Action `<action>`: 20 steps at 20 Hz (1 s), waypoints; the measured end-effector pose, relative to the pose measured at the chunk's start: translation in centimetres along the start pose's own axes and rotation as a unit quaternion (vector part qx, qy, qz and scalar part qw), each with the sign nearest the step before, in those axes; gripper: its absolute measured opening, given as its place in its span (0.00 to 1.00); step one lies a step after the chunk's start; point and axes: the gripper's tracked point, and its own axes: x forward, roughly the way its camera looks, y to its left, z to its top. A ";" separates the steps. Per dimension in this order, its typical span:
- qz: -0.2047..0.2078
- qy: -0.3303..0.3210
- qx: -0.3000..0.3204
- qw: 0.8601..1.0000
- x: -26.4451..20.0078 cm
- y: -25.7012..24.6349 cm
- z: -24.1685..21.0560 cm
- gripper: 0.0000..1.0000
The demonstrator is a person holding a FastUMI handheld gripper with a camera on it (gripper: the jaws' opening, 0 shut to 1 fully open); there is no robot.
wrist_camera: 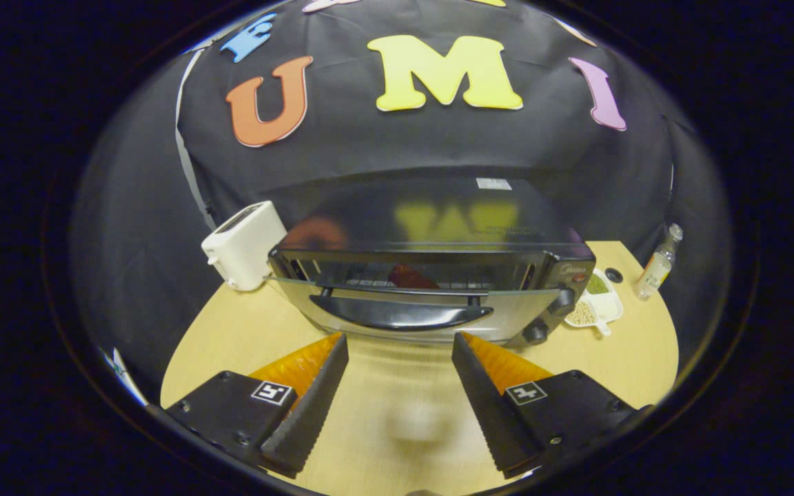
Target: Open the toaster oven, put the food inside, and close the toaster oven door.
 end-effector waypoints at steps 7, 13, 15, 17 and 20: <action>0.003 -0.030 -0.007 1.000 -3.8 -0.9 1.1 0.97; -0.042 -0.091 -0.037 0.994 -12.1 -6.1 3.2 0.98; -0.057 -0.113 -0.036 0.991 -15.7 -7.9 3.8 0.98; -0.070 -0.136 -0.023 0.988 -19.3 -10.1 5.0 0.98; -0.096 -0.175 -0.016 0.980 -25.0 -13.7 7.2 0.98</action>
